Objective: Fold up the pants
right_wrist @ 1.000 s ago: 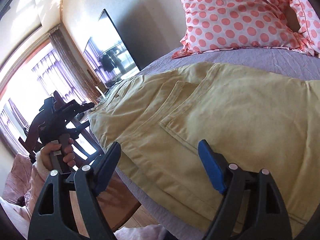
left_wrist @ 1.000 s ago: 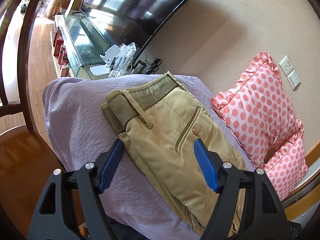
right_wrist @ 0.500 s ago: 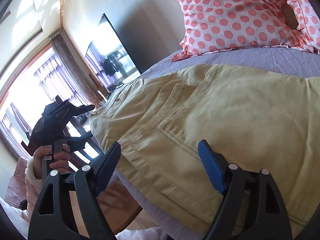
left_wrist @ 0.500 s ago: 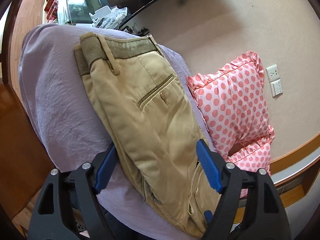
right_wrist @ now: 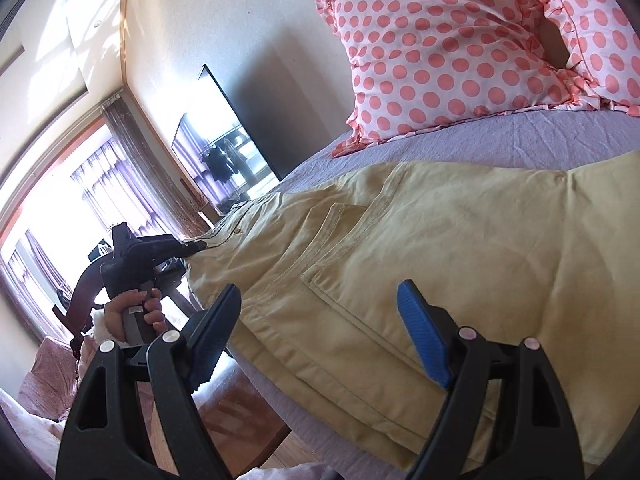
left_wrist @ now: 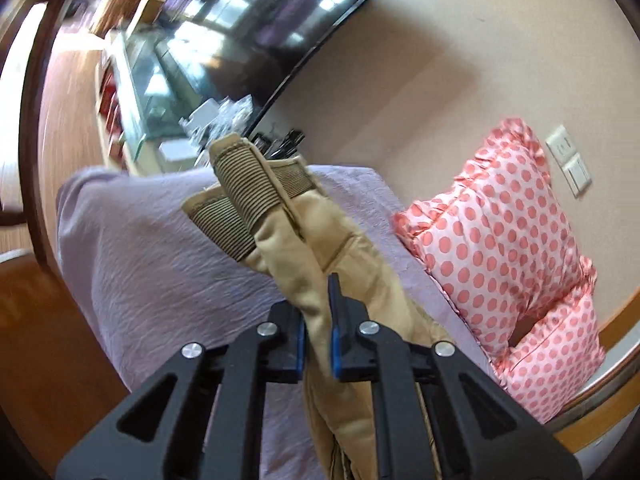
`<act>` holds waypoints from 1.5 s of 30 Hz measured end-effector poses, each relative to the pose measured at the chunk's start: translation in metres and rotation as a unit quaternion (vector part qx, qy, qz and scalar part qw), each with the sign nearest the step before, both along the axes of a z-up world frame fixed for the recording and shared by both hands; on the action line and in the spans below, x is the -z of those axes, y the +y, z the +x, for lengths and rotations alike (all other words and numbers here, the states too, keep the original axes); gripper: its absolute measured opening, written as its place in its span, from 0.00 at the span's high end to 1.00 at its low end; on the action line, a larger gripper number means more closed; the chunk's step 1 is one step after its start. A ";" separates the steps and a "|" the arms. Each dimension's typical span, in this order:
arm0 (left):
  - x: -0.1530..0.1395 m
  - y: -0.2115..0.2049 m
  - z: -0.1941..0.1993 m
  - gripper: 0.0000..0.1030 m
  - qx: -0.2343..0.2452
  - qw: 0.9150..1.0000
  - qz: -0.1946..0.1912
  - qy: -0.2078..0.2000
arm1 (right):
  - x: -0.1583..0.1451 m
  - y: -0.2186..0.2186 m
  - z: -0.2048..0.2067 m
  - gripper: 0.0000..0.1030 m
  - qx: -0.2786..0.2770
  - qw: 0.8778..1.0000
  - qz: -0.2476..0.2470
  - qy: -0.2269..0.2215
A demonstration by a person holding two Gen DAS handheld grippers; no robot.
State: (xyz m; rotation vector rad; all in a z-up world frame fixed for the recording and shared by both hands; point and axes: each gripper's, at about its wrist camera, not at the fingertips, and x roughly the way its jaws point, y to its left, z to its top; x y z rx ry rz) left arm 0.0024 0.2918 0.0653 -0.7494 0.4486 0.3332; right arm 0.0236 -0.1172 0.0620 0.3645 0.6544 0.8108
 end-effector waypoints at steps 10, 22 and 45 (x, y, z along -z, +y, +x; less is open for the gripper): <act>-0.085 -0.292 0.046 0.92 0.414 0.878 0.226 -0.077 | -0.011 -0.161 -0.004 0.13 0.221 0.972 0.074 0.012; 0.014 -0.415 0.005 0.90 0.586 0.753 0.298 0.009 | 0.006 -0.222 0.007 0.13 0.243 0.960 0.106 0.085; 0.026 -0.189 0.145 0.32 0.452 0.875 0.002 0.175 | 0.029 -0.167 0.059 0.72 0.158 0.975 -0.038 0.149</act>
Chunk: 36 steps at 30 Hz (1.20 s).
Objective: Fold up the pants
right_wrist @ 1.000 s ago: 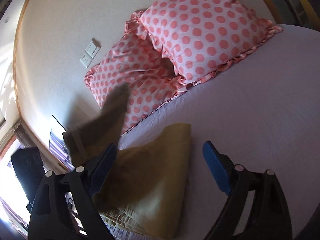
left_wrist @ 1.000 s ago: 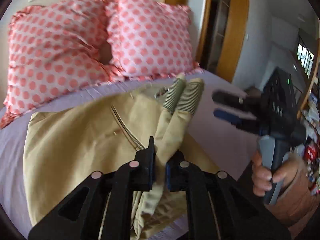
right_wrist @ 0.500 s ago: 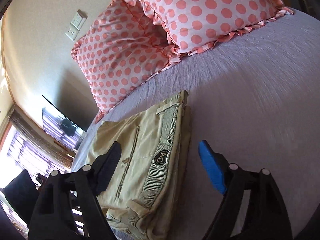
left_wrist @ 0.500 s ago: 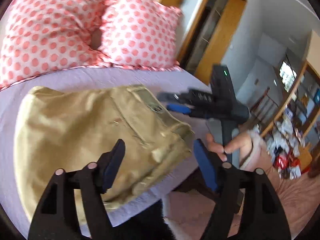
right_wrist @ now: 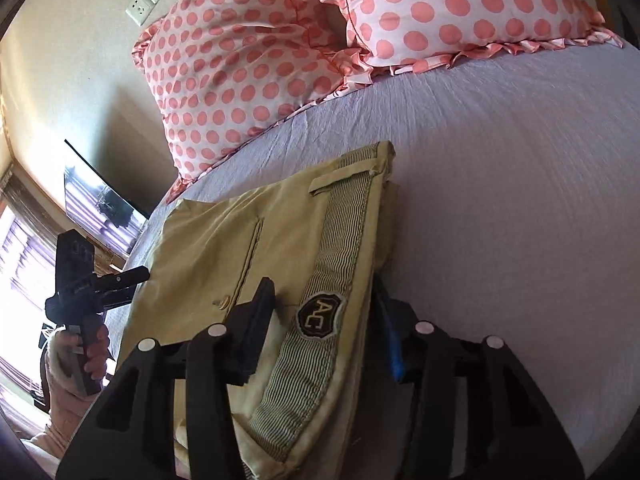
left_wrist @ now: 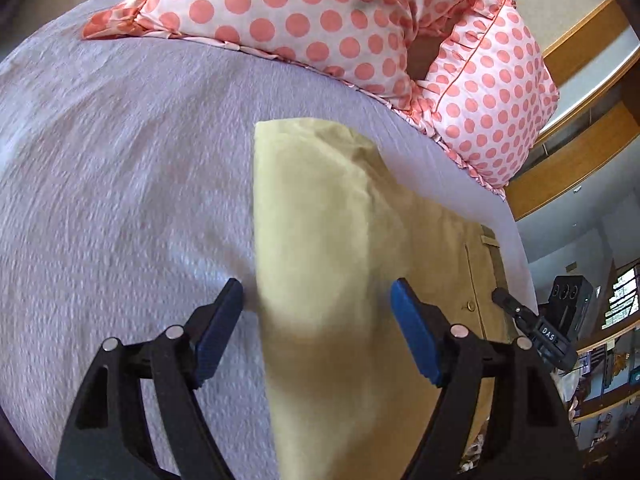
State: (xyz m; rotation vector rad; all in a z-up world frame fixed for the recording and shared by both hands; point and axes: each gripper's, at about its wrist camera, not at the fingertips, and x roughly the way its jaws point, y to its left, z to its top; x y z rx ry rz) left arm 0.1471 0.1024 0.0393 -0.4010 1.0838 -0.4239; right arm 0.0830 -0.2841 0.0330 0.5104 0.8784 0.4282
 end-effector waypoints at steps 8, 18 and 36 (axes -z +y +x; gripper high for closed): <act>-0.020 -0.012 0.019 0.92 0.020 1.000 -0.008 -0.020 | -0.031 0.000 0.023 0.87 -0.035 0.997 0.053 -0.046; -0.014 -0.046 0.128 0.77 -0.073 0.996 0.037 -0.028 | -0.036 -0.018 0.125 0.78 0.078 0.993 -0.085 -0.031; -0.022 -0.094 0.018 0.27 0.002 0.994 0.061 -0.085 | -0.035 0.018 0.039 0.02 0.042 0.988 -0.149 -0.026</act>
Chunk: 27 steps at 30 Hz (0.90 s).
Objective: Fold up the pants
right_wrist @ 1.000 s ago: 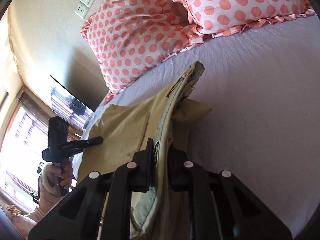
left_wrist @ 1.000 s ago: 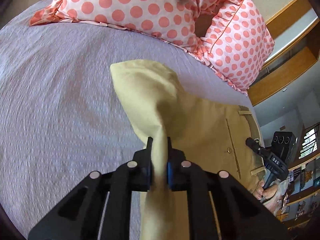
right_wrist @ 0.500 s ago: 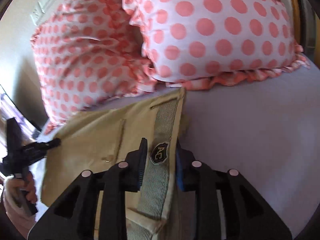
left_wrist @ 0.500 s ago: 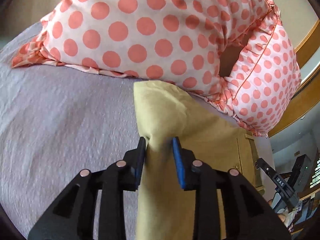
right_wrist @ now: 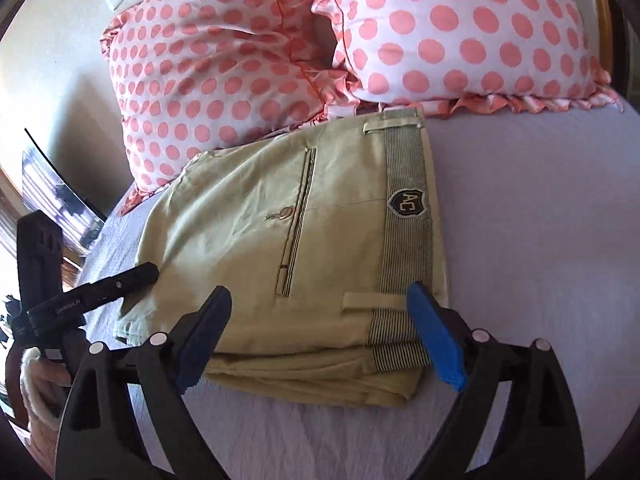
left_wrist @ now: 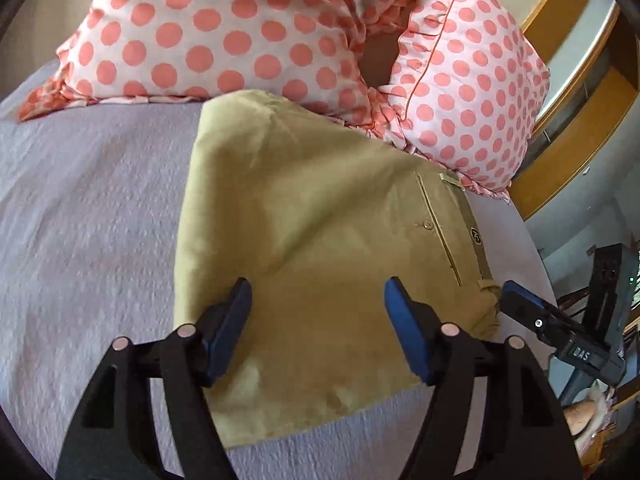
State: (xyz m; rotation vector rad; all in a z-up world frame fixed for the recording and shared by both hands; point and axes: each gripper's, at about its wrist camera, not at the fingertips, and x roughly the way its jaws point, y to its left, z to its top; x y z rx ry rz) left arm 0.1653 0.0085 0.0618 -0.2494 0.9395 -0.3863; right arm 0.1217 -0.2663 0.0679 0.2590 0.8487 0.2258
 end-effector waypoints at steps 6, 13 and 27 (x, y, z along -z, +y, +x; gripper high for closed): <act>-0.003 -0.001 -0.084 0.03 -0.053 0.994 0.085 -0.052 | 0.010 0.043 -0.072 0.01 0.012 0.992 -0.113 -0.051; 0.019 0.000 -0.123 0.03 -0.075 0.989 0.117 -0.045 | 0.041 0.062 -0.085 0.01 0.030 0.991 -0.126 -0.028; 0.036 -0.013 -0.141 0.02 -0.087 0.975 0.189 -0.082 | 0.048 0.071 -0.098 0.01 0.056 0.988 -0.139 -0.046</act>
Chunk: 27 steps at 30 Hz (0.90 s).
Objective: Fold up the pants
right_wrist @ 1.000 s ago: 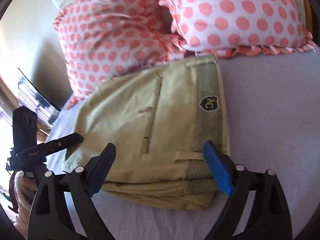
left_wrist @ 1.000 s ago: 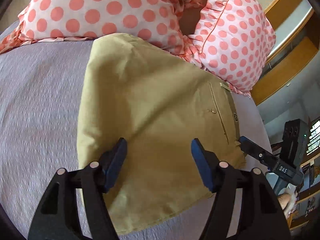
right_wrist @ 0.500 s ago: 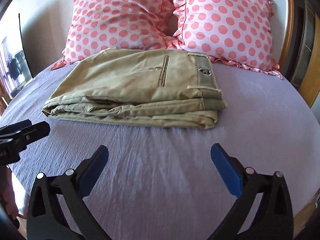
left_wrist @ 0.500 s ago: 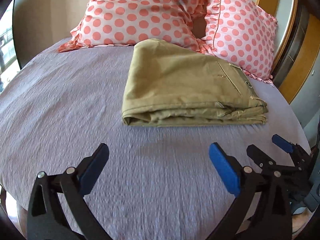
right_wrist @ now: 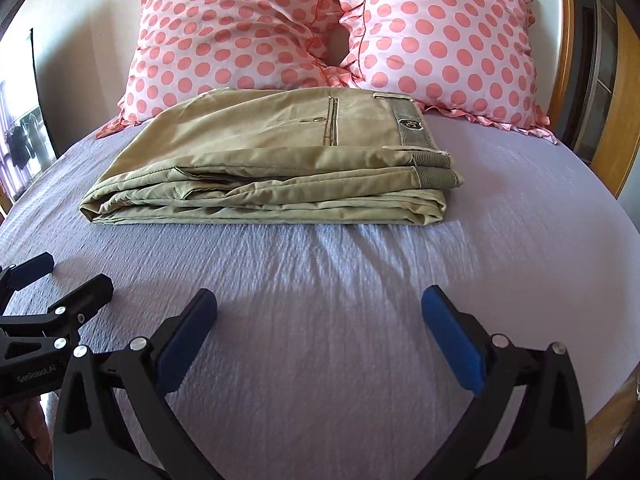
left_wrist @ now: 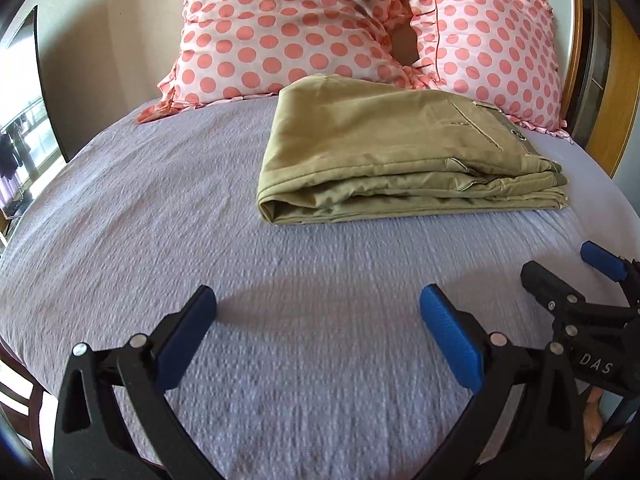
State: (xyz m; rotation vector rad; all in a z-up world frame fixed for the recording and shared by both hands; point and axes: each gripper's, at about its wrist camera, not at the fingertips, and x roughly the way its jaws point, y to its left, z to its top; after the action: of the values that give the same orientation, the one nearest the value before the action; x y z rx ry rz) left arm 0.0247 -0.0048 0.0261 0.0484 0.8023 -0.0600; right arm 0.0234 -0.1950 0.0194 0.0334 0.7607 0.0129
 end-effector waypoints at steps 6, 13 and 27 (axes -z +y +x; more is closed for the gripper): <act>0.000 0.001 0.000 0.02 0.001 1.000 0.000 -0.001 | 0.000 0.001 0.000 0.01 0.004 1.000 0.000 -0.002; 0.000 0.001 0.000 0.02 0.000 1.000 0.000 0.000 | 0.000 0.000 0.000 0.01 0.003 1.000 0.000 -0.002; 0.000 0.001 0.001 0.02 0.001 1.000 0.000 -0.001 | 0.000 0.000 0.000 0.01 0.003 1.000 0.000 -0.002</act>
State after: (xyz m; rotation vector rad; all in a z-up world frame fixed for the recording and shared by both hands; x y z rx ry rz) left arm 0.0255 -0.0041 0.0265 0.0485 0.8005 -0.0613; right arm 0.0234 -0.1946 0.0196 0.0361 0.7558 0.0078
